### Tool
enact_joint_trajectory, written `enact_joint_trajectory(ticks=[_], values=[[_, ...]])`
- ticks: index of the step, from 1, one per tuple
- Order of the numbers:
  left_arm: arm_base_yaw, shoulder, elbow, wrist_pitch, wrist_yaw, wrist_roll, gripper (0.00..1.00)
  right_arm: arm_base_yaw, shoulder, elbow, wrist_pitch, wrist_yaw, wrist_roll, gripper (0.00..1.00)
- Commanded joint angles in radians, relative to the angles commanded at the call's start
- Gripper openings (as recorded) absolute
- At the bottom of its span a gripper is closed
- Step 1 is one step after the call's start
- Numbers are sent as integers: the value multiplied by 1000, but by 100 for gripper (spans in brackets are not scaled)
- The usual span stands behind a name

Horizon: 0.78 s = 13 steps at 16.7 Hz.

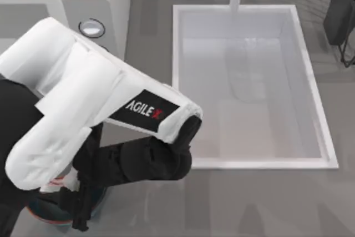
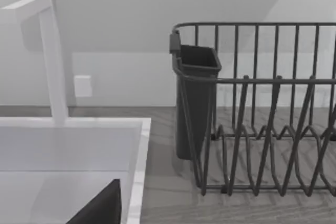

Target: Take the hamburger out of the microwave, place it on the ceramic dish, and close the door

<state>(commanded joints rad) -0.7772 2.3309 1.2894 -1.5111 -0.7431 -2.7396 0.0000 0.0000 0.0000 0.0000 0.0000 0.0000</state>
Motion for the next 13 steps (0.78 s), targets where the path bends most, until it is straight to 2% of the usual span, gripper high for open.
enact_joint_trajectory(ticks=[2,13], values=[[0,0,0,0,0,0,0,0,0,0,0,0,0,100],[0,0,0,0,0,0,83,0,0,0,0,0,0,100]])
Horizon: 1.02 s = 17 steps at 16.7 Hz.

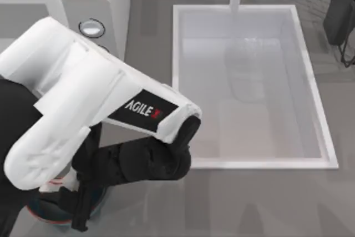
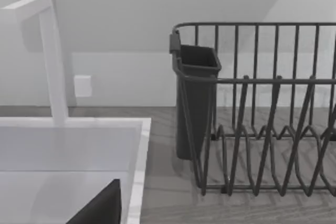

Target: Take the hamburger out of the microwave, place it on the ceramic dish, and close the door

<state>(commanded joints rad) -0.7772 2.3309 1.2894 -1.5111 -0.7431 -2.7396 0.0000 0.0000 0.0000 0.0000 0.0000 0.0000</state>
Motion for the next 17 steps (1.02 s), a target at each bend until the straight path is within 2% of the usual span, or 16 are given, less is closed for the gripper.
enact_joint_trajectory(ticks=[2,3,13,17], values=[[0,0,0,0,0,0,98,0,0,0,0,0,0,100],[0,0,0,0,0,0,100,0,0,0,0,0,0,100],[-5,-55,-6,-36,11,27,100,0,0,0,0,0,0,100],[48,-188,-114,37,74,171,100,0,0,0,0,0,0,100]])
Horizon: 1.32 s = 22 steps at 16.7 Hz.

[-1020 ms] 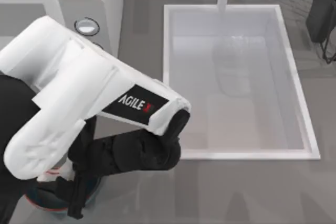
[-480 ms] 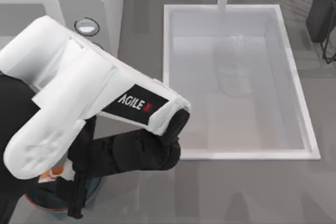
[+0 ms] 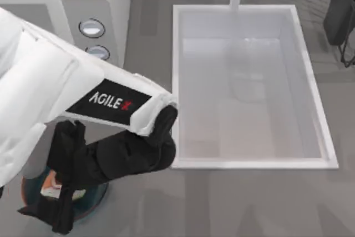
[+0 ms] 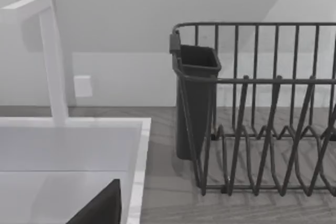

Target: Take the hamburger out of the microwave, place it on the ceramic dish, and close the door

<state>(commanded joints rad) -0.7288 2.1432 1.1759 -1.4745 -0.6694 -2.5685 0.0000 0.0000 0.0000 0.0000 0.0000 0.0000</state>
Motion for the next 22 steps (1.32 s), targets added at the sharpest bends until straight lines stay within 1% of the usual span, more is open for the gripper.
enact_joint_trajectory(ticks=[3,6,9,14,17,20,22], values=[[73,-201,-142,111,82,216,100,0,0,0,0,0,0,100],[168,-483,-316,267,183,526,100,0,0,0,0,0,0,100],[275,-814,-506,460,291,921,100,0,0,0,0,0,0,100],[459,-1373,-808,831,463,1655,100,0,0,0,0,0,0,100],[558,-1669,-956,1052,546,2018,100,0,0,0,0,0,0,100],[640,-1909,-1069,1248,609,2293,100,0,0,0,0,0,0,100],[682,-2023,-1122,1351,639,2424,100,0,0,0,0,0,0,100]])
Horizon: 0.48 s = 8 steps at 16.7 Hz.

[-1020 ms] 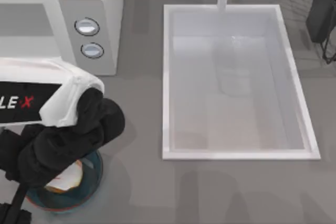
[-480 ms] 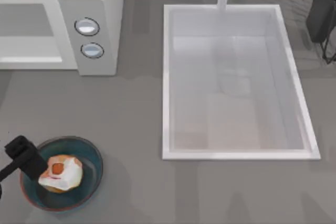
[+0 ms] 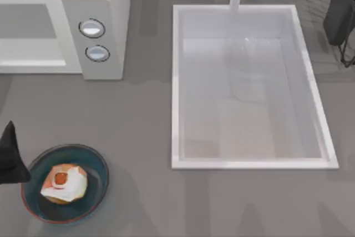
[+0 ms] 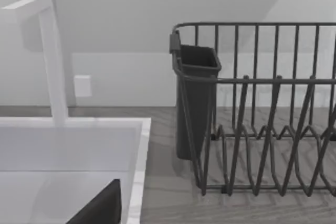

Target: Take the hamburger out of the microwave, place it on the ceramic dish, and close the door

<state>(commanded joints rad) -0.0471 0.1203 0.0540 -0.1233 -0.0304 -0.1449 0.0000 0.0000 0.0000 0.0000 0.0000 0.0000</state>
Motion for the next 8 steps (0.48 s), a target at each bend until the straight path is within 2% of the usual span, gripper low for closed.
enact_joint_trajectory(ticks=[4,8], values=[[44,-114,-51,116,29,137,100,0,0,0,0,0,0,100],[47,-120,-54,123,30,145,100,0,0,0,0,0,0,100]])
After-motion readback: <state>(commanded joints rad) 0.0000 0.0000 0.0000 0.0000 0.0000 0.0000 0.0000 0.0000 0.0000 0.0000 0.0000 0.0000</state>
